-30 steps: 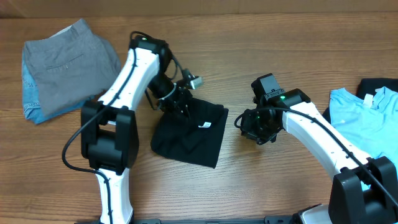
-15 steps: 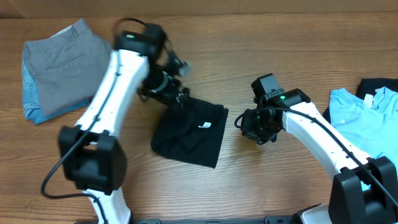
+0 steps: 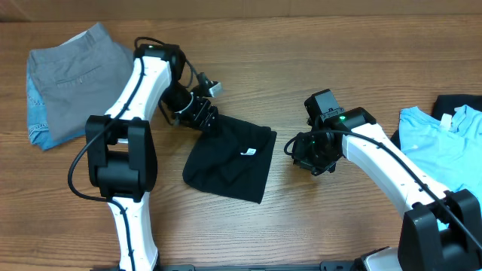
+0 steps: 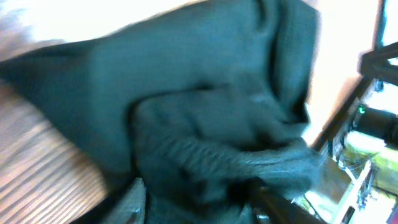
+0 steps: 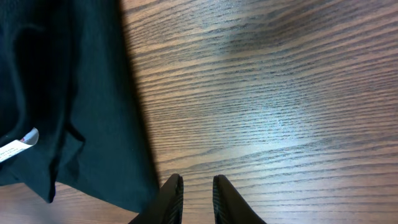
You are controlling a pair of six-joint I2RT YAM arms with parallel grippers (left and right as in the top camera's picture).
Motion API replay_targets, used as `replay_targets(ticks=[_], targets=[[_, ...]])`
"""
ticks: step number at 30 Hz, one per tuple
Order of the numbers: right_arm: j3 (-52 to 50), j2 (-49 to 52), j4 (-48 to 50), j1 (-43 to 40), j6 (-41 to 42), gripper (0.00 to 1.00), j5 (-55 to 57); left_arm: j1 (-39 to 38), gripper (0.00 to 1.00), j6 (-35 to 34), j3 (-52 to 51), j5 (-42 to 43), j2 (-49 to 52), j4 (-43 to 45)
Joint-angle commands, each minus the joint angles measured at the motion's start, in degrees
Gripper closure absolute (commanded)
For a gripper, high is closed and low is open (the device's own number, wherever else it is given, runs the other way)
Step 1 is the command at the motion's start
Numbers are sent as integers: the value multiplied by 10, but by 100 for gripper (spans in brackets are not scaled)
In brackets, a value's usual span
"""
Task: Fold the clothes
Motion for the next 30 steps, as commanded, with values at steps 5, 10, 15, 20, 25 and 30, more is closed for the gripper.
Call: replay_targets(ticks=[5, 10, 15, 20, 25, 30], targets=[[13, -10, 2, -1, -4, 80, 6, -60, 90, 122, 1, 99, -4, -88], [13, -10, 4, -1, -4, 80, 9, -95, 96, 123, 1, 87, -4, -121], [13, -10, 4, -1, -4, 80, 14, -144, 96, 76, 1, 25, -4, -125], [13, -10, 3, -1, -4, 80, 17, -190, 92, -42, 1, -88, -4, -92], [13, -10, 4, -1, -4, 80, 27, -225, 76, -111, 1, -129, -4, -94], [13, -10, 5, -1, -4, 80, 28, -238, 85, -142, 1, -135, -15, -115]])
